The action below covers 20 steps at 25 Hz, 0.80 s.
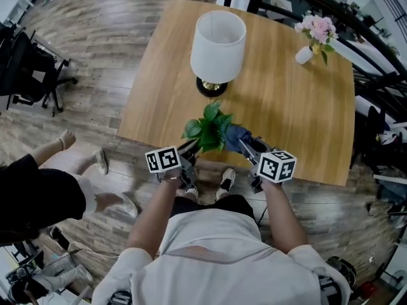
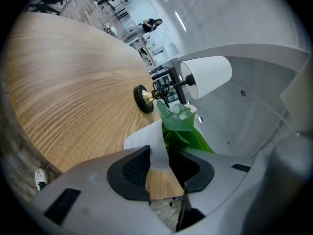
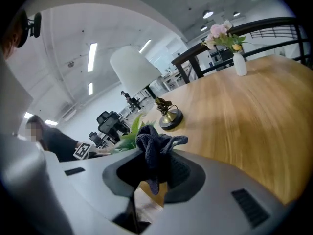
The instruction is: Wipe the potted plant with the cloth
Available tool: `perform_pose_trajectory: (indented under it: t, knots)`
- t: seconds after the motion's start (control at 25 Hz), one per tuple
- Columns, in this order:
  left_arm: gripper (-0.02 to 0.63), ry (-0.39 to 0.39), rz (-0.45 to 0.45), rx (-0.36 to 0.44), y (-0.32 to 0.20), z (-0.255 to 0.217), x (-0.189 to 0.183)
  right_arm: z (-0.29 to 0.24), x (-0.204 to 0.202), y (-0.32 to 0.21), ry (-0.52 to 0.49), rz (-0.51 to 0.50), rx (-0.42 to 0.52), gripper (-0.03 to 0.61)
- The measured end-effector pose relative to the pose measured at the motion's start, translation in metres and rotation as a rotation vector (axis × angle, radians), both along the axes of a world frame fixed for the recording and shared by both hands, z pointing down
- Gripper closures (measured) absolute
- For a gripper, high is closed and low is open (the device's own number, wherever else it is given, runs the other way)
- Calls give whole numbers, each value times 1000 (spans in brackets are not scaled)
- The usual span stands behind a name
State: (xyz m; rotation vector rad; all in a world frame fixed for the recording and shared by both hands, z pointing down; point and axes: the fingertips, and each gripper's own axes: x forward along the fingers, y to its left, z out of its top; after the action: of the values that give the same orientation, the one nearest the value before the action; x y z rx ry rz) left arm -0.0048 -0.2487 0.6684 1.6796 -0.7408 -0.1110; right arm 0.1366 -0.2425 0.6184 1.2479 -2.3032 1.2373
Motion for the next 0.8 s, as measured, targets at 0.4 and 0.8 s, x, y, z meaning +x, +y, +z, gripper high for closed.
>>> perform_pose_trajectory:
  t: [0.4,0.8]
  knots:
    - [495,-81,62,68,-5,-2,0,-50,59,-28,95,126,158,440]
    - [497,-72,64,53,-8,-2,1,-13,-37,-75,-126,-101,-37,440]
